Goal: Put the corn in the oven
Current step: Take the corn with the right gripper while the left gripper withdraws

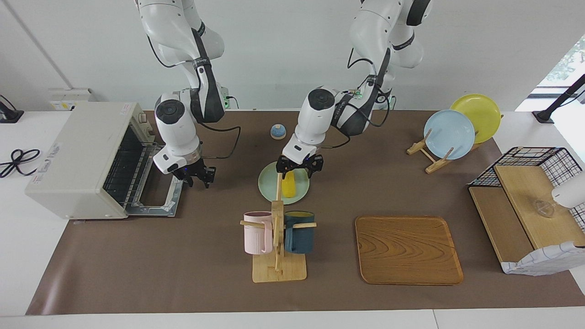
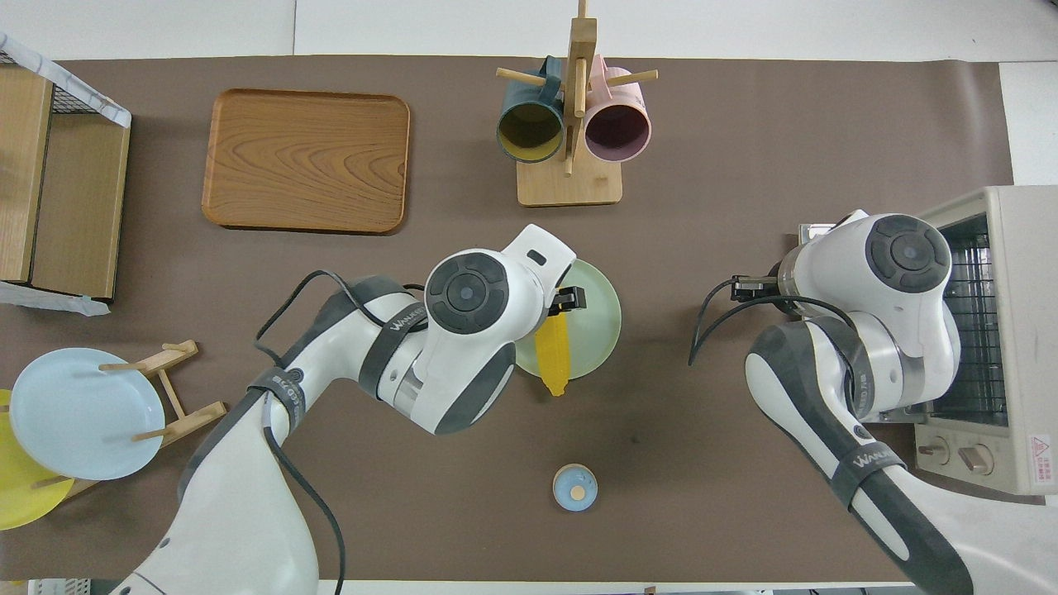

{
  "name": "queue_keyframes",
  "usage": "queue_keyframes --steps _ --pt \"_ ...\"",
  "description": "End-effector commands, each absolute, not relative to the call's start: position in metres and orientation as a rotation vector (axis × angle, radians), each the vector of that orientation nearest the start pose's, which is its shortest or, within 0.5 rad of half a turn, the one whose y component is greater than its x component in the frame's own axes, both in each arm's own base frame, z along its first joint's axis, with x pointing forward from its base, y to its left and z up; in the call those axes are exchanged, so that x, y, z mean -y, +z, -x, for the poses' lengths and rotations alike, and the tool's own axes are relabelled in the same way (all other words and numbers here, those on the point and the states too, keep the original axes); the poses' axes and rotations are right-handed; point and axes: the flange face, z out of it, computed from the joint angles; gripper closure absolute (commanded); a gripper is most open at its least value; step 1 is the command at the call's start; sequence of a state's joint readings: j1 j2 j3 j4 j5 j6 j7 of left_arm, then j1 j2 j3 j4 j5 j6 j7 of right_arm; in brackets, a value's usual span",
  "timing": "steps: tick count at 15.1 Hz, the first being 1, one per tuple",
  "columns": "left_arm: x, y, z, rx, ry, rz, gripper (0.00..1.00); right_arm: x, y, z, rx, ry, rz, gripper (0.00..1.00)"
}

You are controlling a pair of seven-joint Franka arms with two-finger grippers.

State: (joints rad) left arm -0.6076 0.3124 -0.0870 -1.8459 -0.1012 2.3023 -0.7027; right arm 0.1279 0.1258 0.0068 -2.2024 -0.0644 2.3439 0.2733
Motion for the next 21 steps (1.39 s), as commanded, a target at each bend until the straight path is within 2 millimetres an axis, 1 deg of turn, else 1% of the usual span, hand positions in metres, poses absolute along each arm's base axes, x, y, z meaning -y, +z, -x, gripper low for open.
queue_keyframes --steps 1,2,3,4,5,6,7,8,9,10,11,12,13,14,15,17,19,20,21 --pt "0.378 0.416 -0.497 0.152 -0.041 3.306 0.00 -0.085 0.334 -0.547 -0.145 -0.025 3.173 0.34" --pt "0.366 0.430 -0.500 0.166 -0.037 3.301 0.00 -0.101 0.340 -0.548 -0.108 -0.023 3.174 0.22" --pt "0.355 0.445 -0.504 0.186 -0.032 3.296 0.00 -0.113 0.345 -0.551 -0.099 -0.024 3.175 0.16" --pt "0.342 0.458 -0.511 0.200 -0.014 3.288 0.00 -0.129 0.351 -0.556 -0.103 -0.035 3.173 0.00" --pt "0.325 0.474 -0.520 0.199 -0.003 3.280 0.00 -0.148 0.361 -0.561 -0.130 -0.049 3.155 0.00" --pt "0.302 0.490 -0.530 0.191 0.019 3.271 0.00 -0.171 0.376 -0.568 -0.164 -0.043 3.127 0.00" --pt "0.274 0.506 -0.542 0.162 0.045 3.262 0.00 -0.189 0.390 -0.575 -0.192 -0.013 3.122 0.00" --pt "0.246 0.517 -0.551 0.119 0.067 3.256 0.00 -0.207 0.401 -0.585 -0.247 0.017 3.125 0.00" --pt "0.216 0.525 -0.558 0.065 0.092 3.250 0.00 -0.230 0.406 -0.597 -0.298 0.040 3.130 0.00" --pt "0.189 0.534 -0.561 0.014 0.099 3.249 0.00 -0.267 0.404 -0.604 -0.313 0.069 3.157 0.00" --pt "0.167 0.542 -0.561 -0.027 0.102 3.241 0.00 -0.312 0.402 -0.603 -0.303 0.070 3.177 0.00" --pt "0.149 0.548 -0.560 -0.046 0.112 3.237 0.00 -0.343 0.394 -0.602 -0.307 0.066 3.197 0.00" --pt "0.133 0.552 -0.558 -0.060 0.129 3.222 0.00 -0.364 0.384 -0.597 -0.341 0.062 3.205 0.00" --pt "0.120 0.559 -0.555 -0.082 0.137 3.193 0.00 -0.385 0.380 -0.588 -0.357 0.045 3.200 0.00" --pt "0.113 0.564 -0.550 -0.090 0.146 3.158 0.00 -0.403 0.376 -0.578 -0.361 0.037 3.198 0.00" --pt "0.107 0.572 -0.543 -0.094 0.158 3.111 0.00 -0.427 0.378 -0.564 -0.386 0.009 3.173 0.00" --pt "0.104 0.576 -0.534 -0.091 0.207 3.089 0.00 -0.442 0.380 -0.557 -0.365 -0.026 3.154 0.00" --pt "0.104 0.585 -0.528 -0.096 0.221 3.071 0.00 -0.450 0.379 -0.553 -0.343 -0.057 3.132 0.00" --pt "0.103 0.594 -0.523 -0.101 0.231 3.059 0.00 -0.449 0.369 -0.552 -0.341 -0.062 3.128 0.00"
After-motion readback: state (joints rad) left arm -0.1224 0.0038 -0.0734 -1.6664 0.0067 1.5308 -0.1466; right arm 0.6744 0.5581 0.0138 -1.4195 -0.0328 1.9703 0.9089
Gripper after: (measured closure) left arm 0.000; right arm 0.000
